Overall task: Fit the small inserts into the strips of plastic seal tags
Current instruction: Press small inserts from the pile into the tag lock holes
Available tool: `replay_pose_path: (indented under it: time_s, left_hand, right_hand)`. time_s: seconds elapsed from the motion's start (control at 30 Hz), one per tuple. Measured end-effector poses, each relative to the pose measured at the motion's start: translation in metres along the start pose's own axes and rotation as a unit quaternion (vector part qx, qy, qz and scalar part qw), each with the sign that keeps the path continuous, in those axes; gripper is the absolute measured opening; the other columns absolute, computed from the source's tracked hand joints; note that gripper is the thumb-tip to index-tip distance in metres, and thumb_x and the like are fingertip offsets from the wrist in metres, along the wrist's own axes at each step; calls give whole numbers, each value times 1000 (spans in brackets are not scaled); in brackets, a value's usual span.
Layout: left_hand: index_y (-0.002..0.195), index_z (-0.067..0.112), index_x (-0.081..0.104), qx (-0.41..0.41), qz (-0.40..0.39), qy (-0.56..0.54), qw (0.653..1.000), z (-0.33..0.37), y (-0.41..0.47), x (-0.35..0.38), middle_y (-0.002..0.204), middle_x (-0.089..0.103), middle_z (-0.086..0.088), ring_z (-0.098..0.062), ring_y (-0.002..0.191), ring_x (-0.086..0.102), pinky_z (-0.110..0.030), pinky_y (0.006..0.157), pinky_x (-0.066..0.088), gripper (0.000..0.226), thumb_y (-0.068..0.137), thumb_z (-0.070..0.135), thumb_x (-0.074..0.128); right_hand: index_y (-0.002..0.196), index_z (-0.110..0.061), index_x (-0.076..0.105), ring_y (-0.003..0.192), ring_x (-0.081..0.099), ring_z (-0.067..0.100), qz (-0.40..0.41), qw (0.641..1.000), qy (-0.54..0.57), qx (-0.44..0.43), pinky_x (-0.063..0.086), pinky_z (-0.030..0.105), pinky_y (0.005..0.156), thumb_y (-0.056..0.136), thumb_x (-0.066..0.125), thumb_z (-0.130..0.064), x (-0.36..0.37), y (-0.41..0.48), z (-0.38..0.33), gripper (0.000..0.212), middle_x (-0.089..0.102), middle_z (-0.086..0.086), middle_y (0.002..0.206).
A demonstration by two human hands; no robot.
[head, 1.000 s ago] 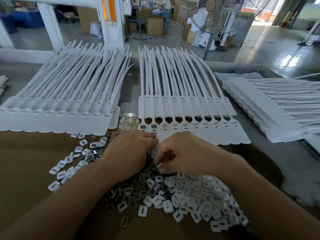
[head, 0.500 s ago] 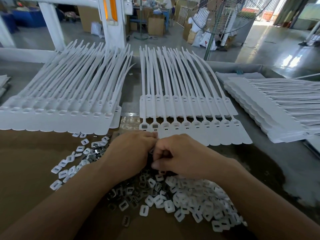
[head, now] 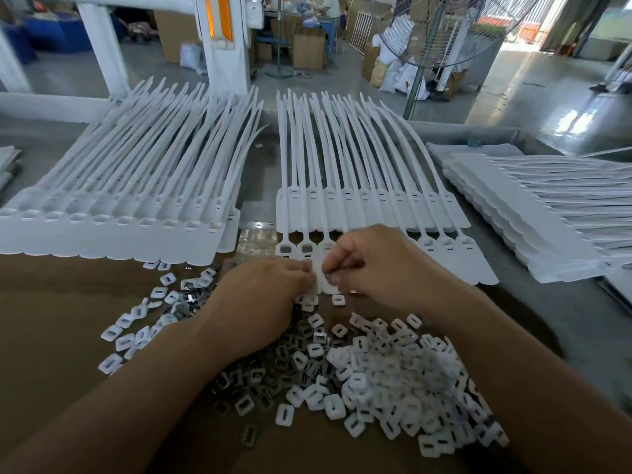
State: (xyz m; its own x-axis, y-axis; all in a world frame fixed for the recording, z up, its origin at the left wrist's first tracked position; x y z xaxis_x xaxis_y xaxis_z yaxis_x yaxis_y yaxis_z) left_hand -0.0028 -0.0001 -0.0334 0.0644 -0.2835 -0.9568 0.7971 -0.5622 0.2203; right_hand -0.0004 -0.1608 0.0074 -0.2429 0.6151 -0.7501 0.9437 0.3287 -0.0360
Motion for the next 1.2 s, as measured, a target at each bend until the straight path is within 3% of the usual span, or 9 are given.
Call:
replay_pose_path:
  time_s: [0.27, 0.47, 0.63, 0.77, 0.93, 1.07, 1.2]
  left_hand:
    - [129, 28, 49, -11, -14, 6, 1000, -2, 3, 2, 139, 42, 14, -6, 126, 39, -25, 103, 33, 57, 78, 2, 43]
    - [128, 28, 51, -4, -7, 11, 1000, -2, 1, 2, 138, 43, 14, -6, 125, 40, -23, 101, 32, 58, 77, 2, 43]
    - [128, 27, 52, 1, -7, 18, 1000, 0, 3, 3, 138, 44, 12, -7, 126, 40, -21, 101, 31, 56, 77, 3, 44]
    - [131, 29, 47, -1, -10, 20, 1000, 0, 3, 4, 140, 40, 14, -6, 127, 37, -21, 102, 30, 57, 79, 5, 43]
    - [130, 29, 48, -4, -13, 19, 1000, 0, 2, 3, 140, 41, 14, -7, 128, 38, -25, 103, 32, 57, 79, 4, 44]
    - [129, 29, 49, -2, -11, 22, 1000, 0, 2, 3, 139, 41, 13, -8, 127, 40, -26, 101, 36, 57, 79, 3, 44]
    - [130, 28, 48, 0, -12, 22, 1000, 1, 2, 4, 139, 41, 13, -8, 127, 39, -25, 102, 34, 56, 80, 3, 44]
  right_hand:
    - [85, -22, 65, 67, 53, -2, 113, 992, 7, 48, 42, 12, 60, 79, 69, -12, -5, 41, 21, 12, 58, -12, 70]
    - [89, -19, 72, 62, 49, -8, 111, 992, -21, 48, 35, -4, 53, 79, 70, -14, 7, 52, 28, 11, 55, -20, 64]
    - [93, -18, 74, 76, 54, -2, 116, 992, -42, 42, 35, 0, 61, 81, 68, -14, 9, 52, 32, 14, 70, -7, 87]
    - [97, -17, 74, 93, 62, 7, 126, 989, -78, 23, 38, 9, 78, 83, 65, -13, 11, 48, 31, 17, 72, -2, 98]
    - [109, -23, 69, 99, 57, 16, 105, 973, -205, -23, 36, 20, 74, 93, 51, -14, 12, 40, 33, 26, 63, 0, 106]
    - [116, -24, 64, 97, 54, 20, 90, 963, -251, -46, 46, 33, 77, 96, 45, -13, 14, 34, 34, 31, 54, 2, 105]
    - [122, -22, 61, 99, 53, 20, 73, 963, -254, -49, 44, 30, 79, 96, 43, -10, 14, 34, 34, 34, 52, 2, 106]
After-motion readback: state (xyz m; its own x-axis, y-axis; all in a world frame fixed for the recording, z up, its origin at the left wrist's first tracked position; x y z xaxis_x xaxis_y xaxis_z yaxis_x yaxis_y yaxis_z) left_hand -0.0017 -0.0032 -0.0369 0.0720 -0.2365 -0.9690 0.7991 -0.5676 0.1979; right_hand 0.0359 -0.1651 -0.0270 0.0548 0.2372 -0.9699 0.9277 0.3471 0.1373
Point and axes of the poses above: each hand's wrist, its own y-axis towards the middle knuckle, its own x-axis out of the palm, z = x × y, the point moved 1 cm from there along y, towards the middle knuckle
